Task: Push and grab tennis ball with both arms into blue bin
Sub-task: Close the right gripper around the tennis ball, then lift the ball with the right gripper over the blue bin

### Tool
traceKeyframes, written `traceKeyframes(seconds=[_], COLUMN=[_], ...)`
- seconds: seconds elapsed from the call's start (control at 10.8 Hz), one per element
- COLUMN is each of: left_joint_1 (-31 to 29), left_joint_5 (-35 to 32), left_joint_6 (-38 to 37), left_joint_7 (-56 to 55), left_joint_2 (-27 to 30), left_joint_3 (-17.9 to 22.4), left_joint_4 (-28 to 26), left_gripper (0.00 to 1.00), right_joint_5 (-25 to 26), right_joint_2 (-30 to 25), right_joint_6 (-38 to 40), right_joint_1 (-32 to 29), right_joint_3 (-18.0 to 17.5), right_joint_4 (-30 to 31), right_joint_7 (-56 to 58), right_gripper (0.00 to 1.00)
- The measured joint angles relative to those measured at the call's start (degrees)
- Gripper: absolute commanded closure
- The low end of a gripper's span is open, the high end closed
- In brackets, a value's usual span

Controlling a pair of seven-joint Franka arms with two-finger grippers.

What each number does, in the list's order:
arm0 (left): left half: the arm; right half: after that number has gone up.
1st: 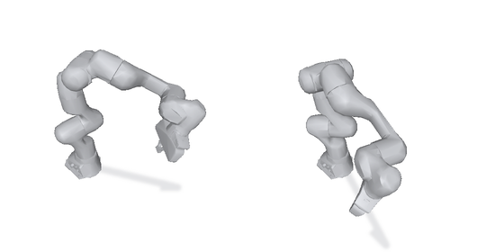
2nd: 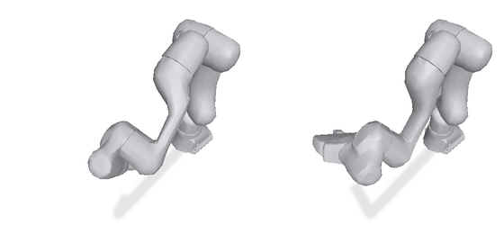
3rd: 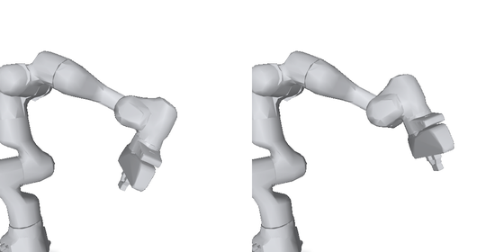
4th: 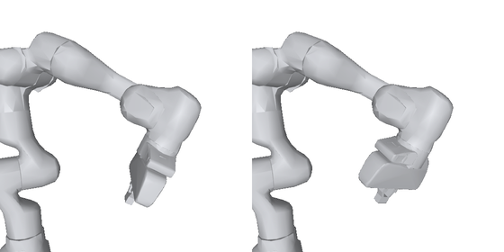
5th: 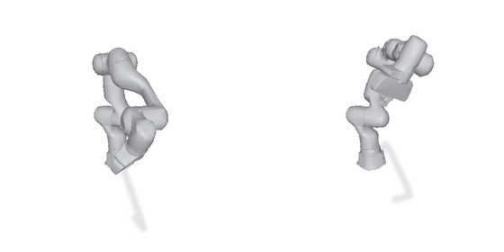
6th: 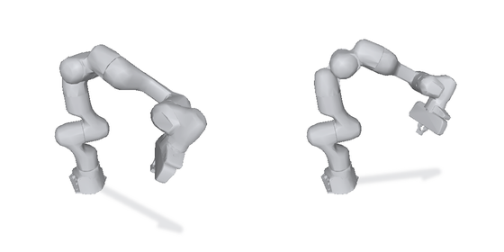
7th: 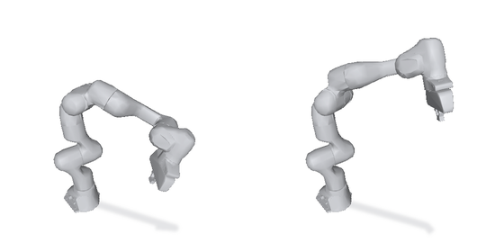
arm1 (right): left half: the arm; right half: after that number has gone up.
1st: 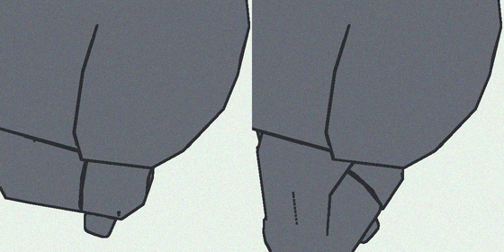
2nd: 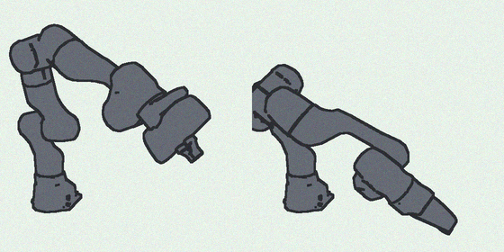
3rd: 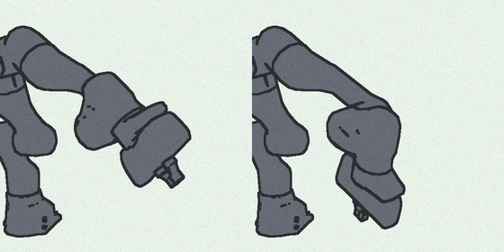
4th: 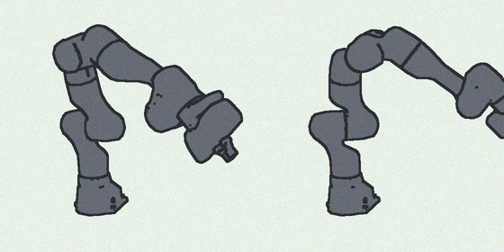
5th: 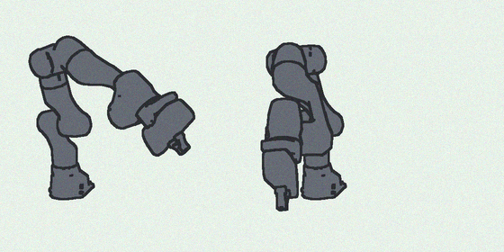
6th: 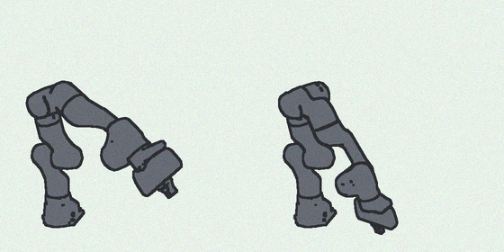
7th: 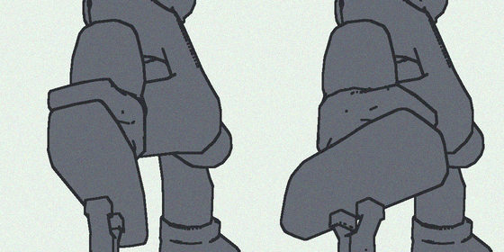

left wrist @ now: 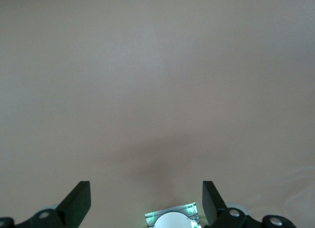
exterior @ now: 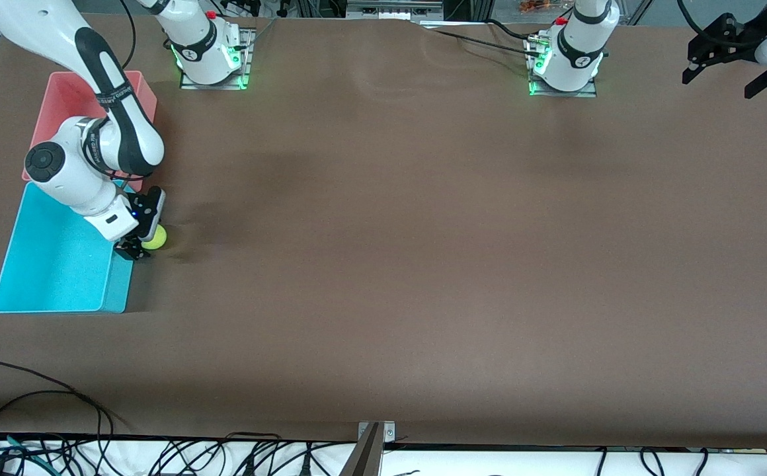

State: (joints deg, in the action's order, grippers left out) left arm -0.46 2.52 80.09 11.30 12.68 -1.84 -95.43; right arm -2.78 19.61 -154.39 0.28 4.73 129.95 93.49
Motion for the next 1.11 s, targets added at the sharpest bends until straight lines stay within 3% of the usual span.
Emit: traceKeyframes(seconds=[0.19, 0.37, 0.74, 0.93, 1.02, 1.11], left_joint_1=[0.1, 0.4, 0.5, 0.6, 0.6, 0.6], left_joint_5=[0.0, 0.0, 0.0, 0.0, 0.0, 0.0], left_joint_6=[-0.2, -0.5, -1.3, -1.3, -0.9, -0.4], left_joint_7=[0.0, 0.0, 0.0, 0.0, 0.0, 0.0], left_joint_2=[-3.3, -7.1, -9.5, -9.5, -9.5, -9.5], left_joint_3=[-0.3, -0.3, -0.3, -0.3, -0.3, -0.3], left_joint_4=[1.7, 4.1, 6.0, 6.4, 6.6, 6.7], left_gripper=[0.00, 0.00, 0.00, 0.00, 0.00, 0.00], right_joint_5=[0.0, 0.0, 0.0, 0.0, 0.0, 0.0], right_joint_2=[0.5, 1.2, 2.0, 2.8, 3.3, 3.6], right_joint_6=[-1.3, -2.8, -3.5, -4.4, -4.8, -5.0], right_joint_1=[0.0, 0.0, 0.0, -0.7, -1.2, -1.7], right_joint_3=[0.0, 0.0, 0.0, 0.0, 0.0, 0.0], right_joint_4=[0.8, 1.4, 1.5, 1.5, 1.5, 1.5], right_joint_7=[0.0, 0.2, 0.7, 0.8, 1.0, 1.4], right_gripper=[0.02, 0.11, 0.01, 0.02, 0.32, 0.69])
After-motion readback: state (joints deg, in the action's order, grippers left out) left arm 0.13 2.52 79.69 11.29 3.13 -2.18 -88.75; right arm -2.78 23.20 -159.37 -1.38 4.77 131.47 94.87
